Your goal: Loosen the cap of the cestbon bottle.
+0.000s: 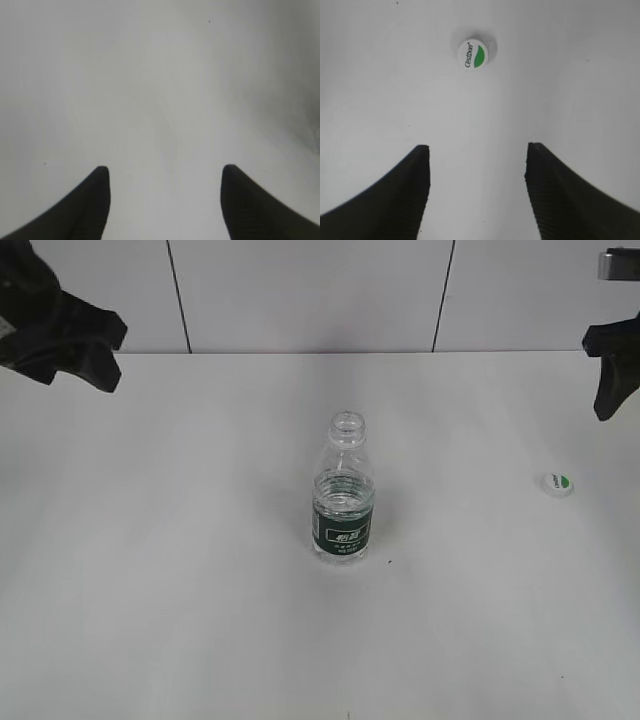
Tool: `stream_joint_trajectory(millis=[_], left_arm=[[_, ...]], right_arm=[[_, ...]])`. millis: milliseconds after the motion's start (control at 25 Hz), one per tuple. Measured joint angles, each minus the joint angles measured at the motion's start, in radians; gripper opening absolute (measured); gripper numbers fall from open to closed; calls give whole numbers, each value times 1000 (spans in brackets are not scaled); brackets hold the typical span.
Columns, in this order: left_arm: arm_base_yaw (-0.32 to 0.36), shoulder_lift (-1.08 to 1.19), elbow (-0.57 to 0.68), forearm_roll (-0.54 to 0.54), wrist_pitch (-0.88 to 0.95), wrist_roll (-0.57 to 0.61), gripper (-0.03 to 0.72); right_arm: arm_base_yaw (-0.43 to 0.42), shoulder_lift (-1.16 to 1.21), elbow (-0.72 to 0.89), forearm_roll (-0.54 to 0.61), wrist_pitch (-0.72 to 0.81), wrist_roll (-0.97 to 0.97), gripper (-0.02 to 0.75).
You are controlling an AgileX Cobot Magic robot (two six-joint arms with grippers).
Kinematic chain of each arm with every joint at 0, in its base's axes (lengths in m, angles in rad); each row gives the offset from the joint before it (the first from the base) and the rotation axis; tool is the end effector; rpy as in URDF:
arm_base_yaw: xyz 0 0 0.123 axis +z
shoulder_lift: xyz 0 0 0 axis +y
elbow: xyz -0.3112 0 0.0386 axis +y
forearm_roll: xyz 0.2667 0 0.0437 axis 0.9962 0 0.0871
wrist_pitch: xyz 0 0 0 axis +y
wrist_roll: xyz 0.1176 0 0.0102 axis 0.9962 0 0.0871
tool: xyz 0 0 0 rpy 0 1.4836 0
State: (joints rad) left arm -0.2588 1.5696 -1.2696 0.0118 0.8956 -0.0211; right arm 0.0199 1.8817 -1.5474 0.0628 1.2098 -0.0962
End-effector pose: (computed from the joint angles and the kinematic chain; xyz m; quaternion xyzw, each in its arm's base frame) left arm 0.3469 -0.0907 0.2915 0.1179 0.9662 -0.0267 0.2276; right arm 0.4114 0.0151 0.2442 -0.0485 0.9968 0.0278 0.0580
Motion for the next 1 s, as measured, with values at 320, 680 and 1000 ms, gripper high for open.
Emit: stream_joint_trajectory(millis=[320,680,1000], left_arm=[[6,34,-47,-1,171,7,426],[6,36,-47,14,281,-86,426],[6,22,-46,13,320,-130,426]], right_arm=[[0,-125,52,14,4,1,463],[0,-450,307,15,5,0,463],[0,-682,496,17,6,-5,463]])
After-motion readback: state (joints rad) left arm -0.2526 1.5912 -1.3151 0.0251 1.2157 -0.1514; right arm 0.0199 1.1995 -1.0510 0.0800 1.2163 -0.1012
